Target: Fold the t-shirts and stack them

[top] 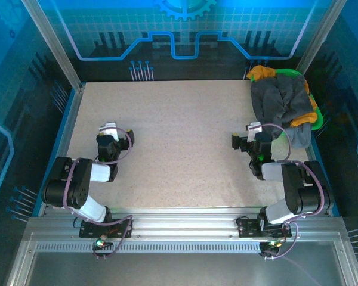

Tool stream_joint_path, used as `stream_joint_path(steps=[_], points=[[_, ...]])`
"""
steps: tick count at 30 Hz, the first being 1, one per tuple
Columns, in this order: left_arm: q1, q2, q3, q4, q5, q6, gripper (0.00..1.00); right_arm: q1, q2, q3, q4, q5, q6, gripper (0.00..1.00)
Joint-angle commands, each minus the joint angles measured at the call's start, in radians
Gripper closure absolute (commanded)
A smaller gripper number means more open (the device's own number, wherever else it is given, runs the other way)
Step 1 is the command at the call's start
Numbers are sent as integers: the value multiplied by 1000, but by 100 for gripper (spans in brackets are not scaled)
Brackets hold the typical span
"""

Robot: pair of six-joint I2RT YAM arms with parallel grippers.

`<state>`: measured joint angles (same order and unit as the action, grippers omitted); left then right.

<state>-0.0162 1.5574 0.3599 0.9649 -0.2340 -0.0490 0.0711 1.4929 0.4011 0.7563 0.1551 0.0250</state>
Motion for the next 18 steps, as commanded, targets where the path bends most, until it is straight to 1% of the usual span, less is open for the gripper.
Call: stream_joint_path(steps=[1,4,5,6,7,8,9,10,11,12,13,14,15,16,17,18], points=[[-5,-5,2,-2,4,19,1,-3,9,18,20,-7,-3,0],[-5,-5,1,-2,5,19,1,-2,9,17,21,-5,-5,0],[-5,-8,-7,15,2,21,1,6,-8,17,28,33,-4,0],[-16,-42,-17,10,-10,30,1,32,-69,56,-83,112,-3,0],[-44,-111,-13,-54,-64,47,1,58,-134,137,-256,166,-11,0],[-71,-177,7,-133,-100,69,1,84,-184,194,-351,210,-7,0],[-100,-248,43,-238,-118,90,1,115,-238,243,-393,220,-20,0],[-119,-309,75,-292,-125,78,1,148,-280,301,-409,254,-24,0],[-131,-347,107,-316,-130,57,1,169,-296,365,-450,298,14,0],[-148,-372,160,-354,-180,2,1,168,-289,489,-580,331,120,0],[-156,-394,236,-483,-266,-155,1,135,-262,648,-797,307,258,0],[-150,-421,329,-707,-324,-395,1,104,-224,785,-1029,287,401,0],[-134,-444,430,-999,-348,-628,1,71,-161,915,-1247,347,577,0],[-109,-444,480,-1109,-347,-769,1,22,-96,1001,-1325,262,583,0],[-69,-431,498,-1077,-220,-779,1,-14,-50,1059,-1342,195,570,7],[-28,-402,535,-1033,-39,-795,1,-36,2,1115,-1384,203,595,15]])
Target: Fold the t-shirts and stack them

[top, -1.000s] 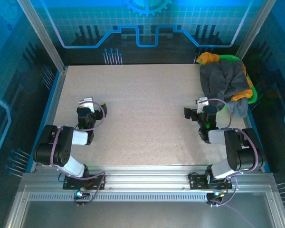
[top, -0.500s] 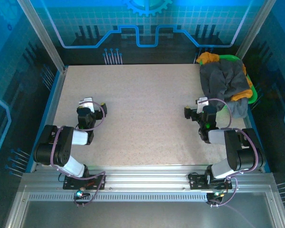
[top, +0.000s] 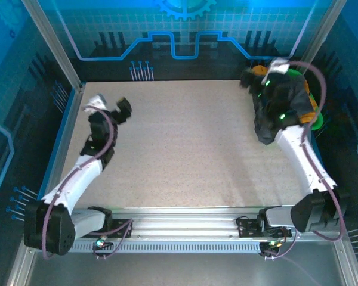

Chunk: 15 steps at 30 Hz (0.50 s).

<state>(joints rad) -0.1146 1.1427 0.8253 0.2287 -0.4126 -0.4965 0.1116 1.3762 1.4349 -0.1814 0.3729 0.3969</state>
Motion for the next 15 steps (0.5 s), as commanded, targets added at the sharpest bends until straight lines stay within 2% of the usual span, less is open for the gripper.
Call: stream_joint_path(steps=[1,4,5,7,11,15], points=[[82,63,129,-330,252,-372,1,-97,161,127,-473,8,250,18],[35,195,356,-457,469,-322,1,-176,264,186,-450,-31,282,17],[10,222,407,-490,508,-311,1,-200,301,215,-454,-50,287,16],[-59,260,490,-544,549,-287,1,-236,412,316,-521,-60,296,14],[-155,272,519,-542,613,-292,3,-275,605,459,-622,-106,313,12],[-213,255,505,-527,640,-302,6,-295,704,462,-625,-155,357,24]])
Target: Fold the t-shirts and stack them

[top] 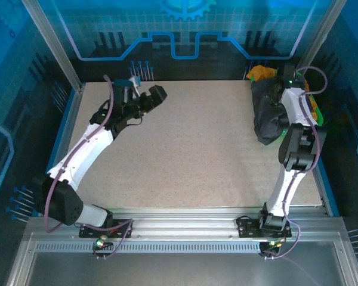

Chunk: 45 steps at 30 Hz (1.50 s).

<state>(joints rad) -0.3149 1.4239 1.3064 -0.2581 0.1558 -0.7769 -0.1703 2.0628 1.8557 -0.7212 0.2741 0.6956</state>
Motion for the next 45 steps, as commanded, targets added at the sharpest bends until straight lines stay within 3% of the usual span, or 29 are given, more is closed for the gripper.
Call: stream_joint_path(steps=[1,7,9,19,27,32,36,39,41,43,45], points=[[-16,-34,20,-38,82,-28,7,-19,28,34,-75,-70,69,30],[-19,-66,-1,-40,92,-35,13,-24,-28,-52,64,-141,102,88],[-19,-67,-4,-39,92,-35,14,-16,-82,-88,103,-122,115,100],[-21,-27,3,-5,100,-45,17,93,-454,-241,272,44,137,100],[-19,-11,23,-29,61,-34,16,270,-586,-47,350,154,3,100],[-16,-30,37,-100,-41,-21,16,478,-502,176,340,147,-139,100],[-15,-50,69,-201,-135,-9,15,643,-384,235,307,131,-139,100],[-15,-81,109,-349,-281,-5,16,751,-248,270,252,100,-99,100],[-15,-120,114,-419,-404,-5,16,808,-114,358,206,4,-91,100],[-13,-164,93,-446,-480,4,17,833,43,505,95,-118,-55,76],[-4,-200,63,-456,-485,13,17,833,193,655,-19,-252,-30,50]])
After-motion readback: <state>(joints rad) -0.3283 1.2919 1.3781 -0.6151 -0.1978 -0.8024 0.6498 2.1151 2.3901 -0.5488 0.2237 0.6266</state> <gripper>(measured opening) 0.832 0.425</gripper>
